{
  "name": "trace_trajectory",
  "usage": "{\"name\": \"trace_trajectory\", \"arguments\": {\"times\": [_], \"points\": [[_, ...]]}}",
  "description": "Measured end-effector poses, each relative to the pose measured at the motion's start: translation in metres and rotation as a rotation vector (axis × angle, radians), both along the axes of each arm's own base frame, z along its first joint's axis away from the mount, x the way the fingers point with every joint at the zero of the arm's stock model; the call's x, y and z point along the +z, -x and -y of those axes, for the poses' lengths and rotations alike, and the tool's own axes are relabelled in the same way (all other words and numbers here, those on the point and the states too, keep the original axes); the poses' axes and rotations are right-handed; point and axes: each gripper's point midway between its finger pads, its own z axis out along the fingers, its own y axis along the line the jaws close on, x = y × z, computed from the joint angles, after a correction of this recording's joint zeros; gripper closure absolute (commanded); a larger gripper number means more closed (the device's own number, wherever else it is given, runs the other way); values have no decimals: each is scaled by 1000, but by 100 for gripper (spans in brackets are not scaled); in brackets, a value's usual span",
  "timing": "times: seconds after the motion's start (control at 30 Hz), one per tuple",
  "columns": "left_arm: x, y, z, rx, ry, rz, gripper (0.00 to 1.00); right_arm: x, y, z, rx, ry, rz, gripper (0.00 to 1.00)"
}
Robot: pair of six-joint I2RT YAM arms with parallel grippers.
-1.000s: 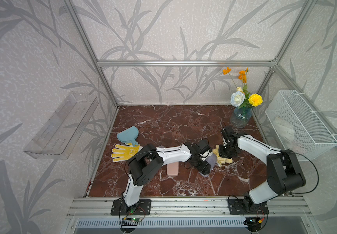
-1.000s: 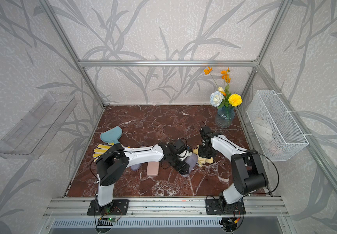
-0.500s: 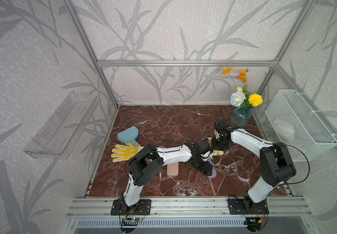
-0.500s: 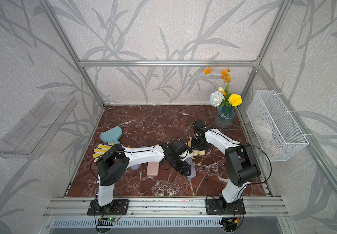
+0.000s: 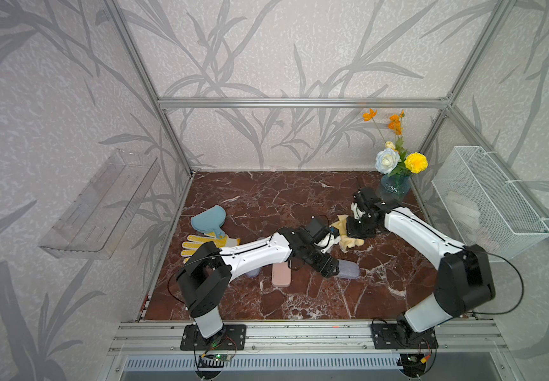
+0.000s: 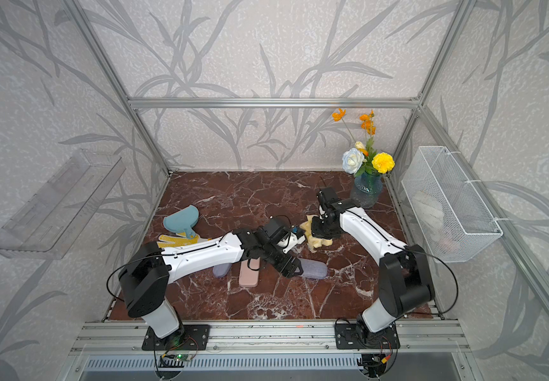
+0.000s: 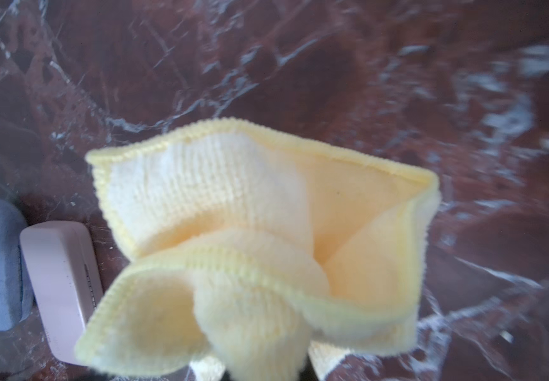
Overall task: Wipe the eyeglass case
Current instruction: Adjust the eyeglass case at the center of the board.
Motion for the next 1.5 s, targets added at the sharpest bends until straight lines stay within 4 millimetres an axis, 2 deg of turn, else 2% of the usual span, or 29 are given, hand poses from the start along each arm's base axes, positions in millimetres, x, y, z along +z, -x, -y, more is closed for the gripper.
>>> {"name": "trace_trajectory", "arguments": {"times": [0.07, 0.13, 0.3, 0.37, 0.57, 0.7, 0.97, 1.2, 1.5], "points": [[-4, -9, -5, 7, -15, 19, 14, 4, 20, 12, -25, 15, -5, 100], [-9, -13, -6, -4, -31, 29, 13, 0, 44, 20, -40, 25, -33, 100], [-27, -11, -1, -68, -69, 50, 13, -33, 92, 35, -70, 49, -131, 100], [-31, -5, 1, -96, -81, 60, 13, -43, 100, 40, -83, 62, -175, 100], [-42, 15, 8, -145, -117, 100, 12, -58, 100, 44, -92, 64, -254, 100], [-51, 20, 6, -147, -169, 143, 12, -58, 99, 44, -92, 50, -255, 100], [-73, 16, 1, -158, -277, 229, 13, -56, 98, 41, -84, 23, -245, 100], [-77, 11, 3, -193, -287, 321, 12, -55, 98, 39, -78, 11, -244, 100], [-81, 17, 7, -283, -252, 354, 27, -48, 93, 37, -69, 0, -224, 100]]}}
